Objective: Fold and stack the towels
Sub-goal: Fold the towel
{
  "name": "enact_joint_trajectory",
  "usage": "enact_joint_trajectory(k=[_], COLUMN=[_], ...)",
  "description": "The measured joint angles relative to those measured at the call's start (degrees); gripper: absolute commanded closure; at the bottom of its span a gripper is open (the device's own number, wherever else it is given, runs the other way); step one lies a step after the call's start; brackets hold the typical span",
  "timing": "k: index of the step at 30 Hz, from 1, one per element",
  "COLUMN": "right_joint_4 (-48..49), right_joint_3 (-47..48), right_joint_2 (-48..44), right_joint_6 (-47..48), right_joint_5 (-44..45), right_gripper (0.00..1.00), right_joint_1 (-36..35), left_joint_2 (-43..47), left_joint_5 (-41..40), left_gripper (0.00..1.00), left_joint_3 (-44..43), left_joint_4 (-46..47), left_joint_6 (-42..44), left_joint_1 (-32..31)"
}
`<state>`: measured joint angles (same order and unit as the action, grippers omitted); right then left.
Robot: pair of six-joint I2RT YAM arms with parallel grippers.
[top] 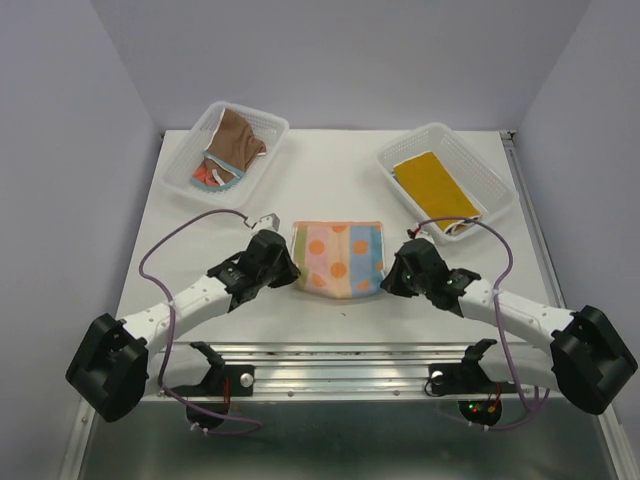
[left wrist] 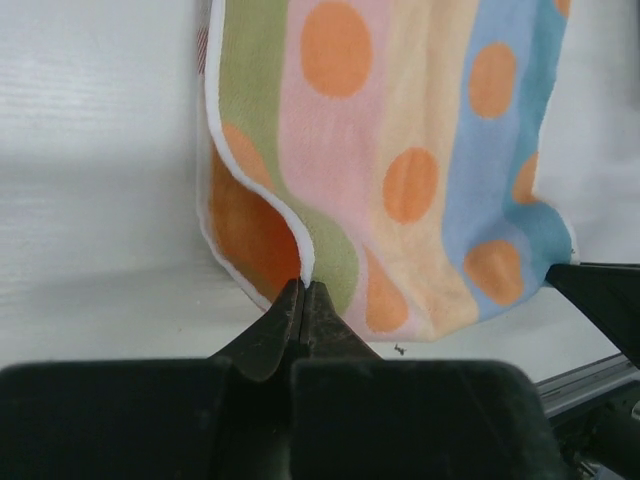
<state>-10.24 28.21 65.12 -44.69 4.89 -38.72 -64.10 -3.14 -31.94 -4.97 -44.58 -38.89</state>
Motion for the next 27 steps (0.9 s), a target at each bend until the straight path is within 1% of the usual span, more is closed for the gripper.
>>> enact_joint_trajectory(k=[6, 13, 15, 20, 27], right_joint_4=[-1.22, -1.36, -1.18, -0.42, 2.25], right_joint_3=[8.13, 16.57, 19.21, 22.49, 24.63], right_joint_2=[4.9, 12.04, 14.47, 19.04, 24.28], right_joint_6=[1.79, 4.07, 4.72, 6.1, 6.58], right_joint_5=[5.35, 9.66, 10.14, 9.86, 8.52], right_gripper=[0.99, 0.99, 0.99, 0.99, 0.99], right_joint_1=[0.02, 1.9, 2.86, 5.18, 7.3], left_joint_2=[-4.74, -12.15, -13.77, -18.18, -24.39], left_joint_5=[-3.06, -6.05, -6.43, -6.34, -5.88], left_gripper=[1.0, 1.0, 1.0, 1.0, 1.0], left_joint_3=[-8.11, -16.33, -17.94, -21.03, -25.4], left_joint_4=[-1.25, -2.89, -2.99, -2.95, -2.95], left_joint_6=[1.33, 2.54, 2.8, 3.67, 5.29], left_joint_1=[0.92, 4.87, 6.27, 9.44, 11.08])
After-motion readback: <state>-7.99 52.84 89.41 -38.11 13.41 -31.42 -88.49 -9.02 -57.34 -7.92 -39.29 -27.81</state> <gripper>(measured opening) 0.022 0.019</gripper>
